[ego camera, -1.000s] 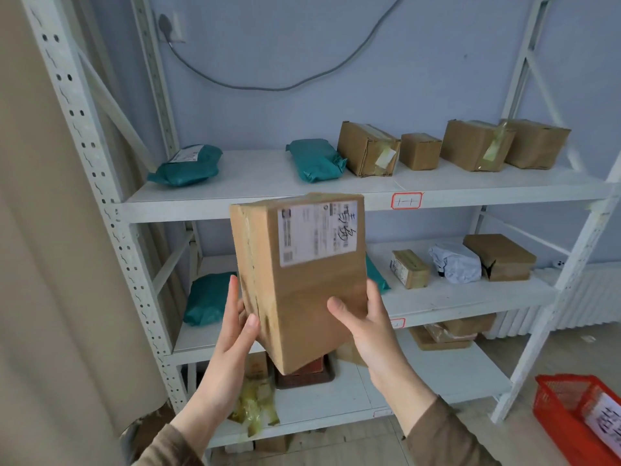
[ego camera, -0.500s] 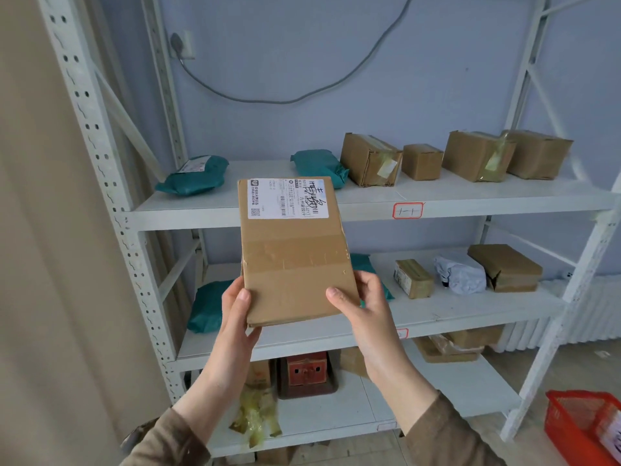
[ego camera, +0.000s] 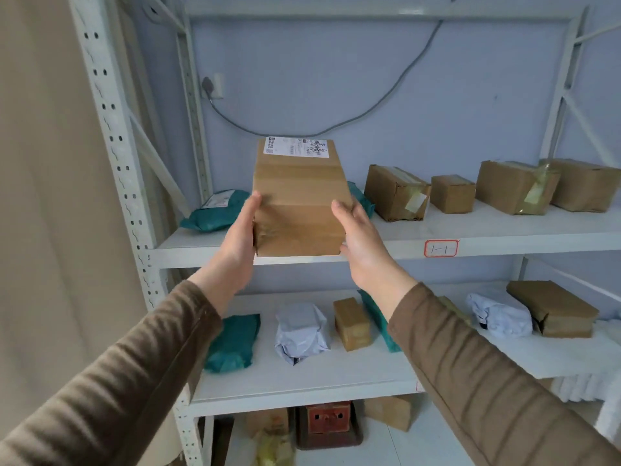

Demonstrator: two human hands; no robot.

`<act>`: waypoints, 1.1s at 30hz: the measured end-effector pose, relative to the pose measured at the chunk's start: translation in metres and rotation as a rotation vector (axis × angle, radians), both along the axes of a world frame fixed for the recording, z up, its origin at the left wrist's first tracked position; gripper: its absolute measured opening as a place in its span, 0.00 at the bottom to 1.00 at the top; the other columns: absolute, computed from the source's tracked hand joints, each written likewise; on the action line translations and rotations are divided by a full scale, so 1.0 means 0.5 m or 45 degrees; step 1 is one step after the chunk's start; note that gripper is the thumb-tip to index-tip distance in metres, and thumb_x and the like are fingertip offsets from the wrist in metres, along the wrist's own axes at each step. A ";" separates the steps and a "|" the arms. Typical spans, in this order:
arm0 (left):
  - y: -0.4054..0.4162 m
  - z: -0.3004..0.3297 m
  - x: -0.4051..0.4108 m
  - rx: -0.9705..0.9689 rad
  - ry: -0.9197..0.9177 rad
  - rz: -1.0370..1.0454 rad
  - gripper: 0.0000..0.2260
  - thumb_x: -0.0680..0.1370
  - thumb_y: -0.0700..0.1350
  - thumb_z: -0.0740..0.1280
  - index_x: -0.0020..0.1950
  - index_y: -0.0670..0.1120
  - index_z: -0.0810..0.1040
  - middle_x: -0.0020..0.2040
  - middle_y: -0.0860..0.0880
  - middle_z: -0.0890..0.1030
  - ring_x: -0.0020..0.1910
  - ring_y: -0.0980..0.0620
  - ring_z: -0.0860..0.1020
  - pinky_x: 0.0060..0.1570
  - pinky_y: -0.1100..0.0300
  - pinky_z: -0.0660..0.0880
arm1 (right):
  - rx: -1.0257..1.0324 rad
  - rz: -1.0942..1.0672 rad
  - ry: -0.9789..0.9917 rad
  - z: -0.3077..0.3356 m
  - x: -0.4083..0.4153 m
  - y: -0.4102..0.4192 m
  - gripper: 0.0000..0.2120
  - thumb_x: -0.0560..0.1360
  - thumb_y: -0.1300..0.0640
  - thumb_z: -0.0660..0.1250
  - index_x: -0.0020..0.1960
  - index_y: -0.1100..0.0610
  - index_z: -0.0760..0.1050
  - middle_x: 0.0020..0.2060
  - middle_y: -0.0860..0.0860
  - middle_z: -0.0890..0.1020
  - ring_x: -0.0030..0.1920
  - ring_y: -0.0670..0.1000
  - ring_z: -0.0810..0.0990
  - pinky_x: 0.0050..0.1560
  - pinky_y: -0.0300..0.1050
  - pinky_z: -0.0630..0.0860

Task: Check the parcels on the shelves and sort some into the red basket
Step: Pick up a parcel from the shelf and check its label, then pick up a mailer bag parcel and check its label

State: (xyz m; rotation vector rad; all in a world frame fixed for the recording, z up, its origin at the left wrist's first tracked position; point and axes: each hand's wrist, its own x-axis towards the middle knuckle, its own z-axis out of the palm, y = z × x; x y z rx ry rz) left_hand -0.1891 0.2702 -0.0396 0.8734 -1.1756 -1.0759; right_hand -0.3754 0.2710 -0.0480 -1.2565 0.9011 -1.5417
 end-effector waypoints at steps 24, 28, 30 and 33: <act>-0.468 0.042 0.054 0.013 -0.251 0.467 0.30 0.83 0.62 0.54 0.80 0.47 0.66 0.79 0.44 0.70 0.77 0.42 0.69 0.78 0.46 0.63 | 0.043 -0.116 0.324 0.040 0.050 -0.404 0.33 0.80 0.42 0.66 0.81 0.50 0.61 0.78 0.46 0.67 0.79 0.50 0.65 0.76 0.50 0.61; -0.407 0.076 -0.019 -0.548 -0.384 0.451 0.25 0.87 0.54 0.55 0.85 0.50 0.59 0.84 0.53 0.61 0.83 0.54 0.59 0.82 0.54 0.54 | -0.180 -0.476 0.404 0.056 -0.038 -0.414 0.23 0.84 0.52 0.62 0.79 0.52 0.66 0.77 0.47 0.69 0.77 0.49 0.67 0.75 0.45 0.64; -0.390 0.092 -0.073 -0.680 -0.429 0.351 0.24 0.88 0.53 0.56 0.84 0.50 0.61 0.84 0.52 0.62 0.82 0.55 0.60 0.82 0.54 0.56 | -0.170 -0.579 0.423 0.060 -0.088 -0.429 0.21 0.85 0.54 0.61 0.77 0.52 0.68 0.76 0.47 0.72 0.76 0.49 0.69 0.72 0.43 0.66; -0.383 0.095 -0.162 -0.735 -0.499 0.201 0.22 0.88 0.49 0.57 0.83 0.48 0.63 0.83 0.52 0.64 0.81 0.56 0.61 0.79 0.63 0.56 | -0.061 -0.627 0.448 0.057 -0.153 -0.449 0.23 0.84 0.55 0.62 0.78 0.53 0.67 0.75 0.48 0.72 0.75 0.51 0.70 0.73 0.47 0.68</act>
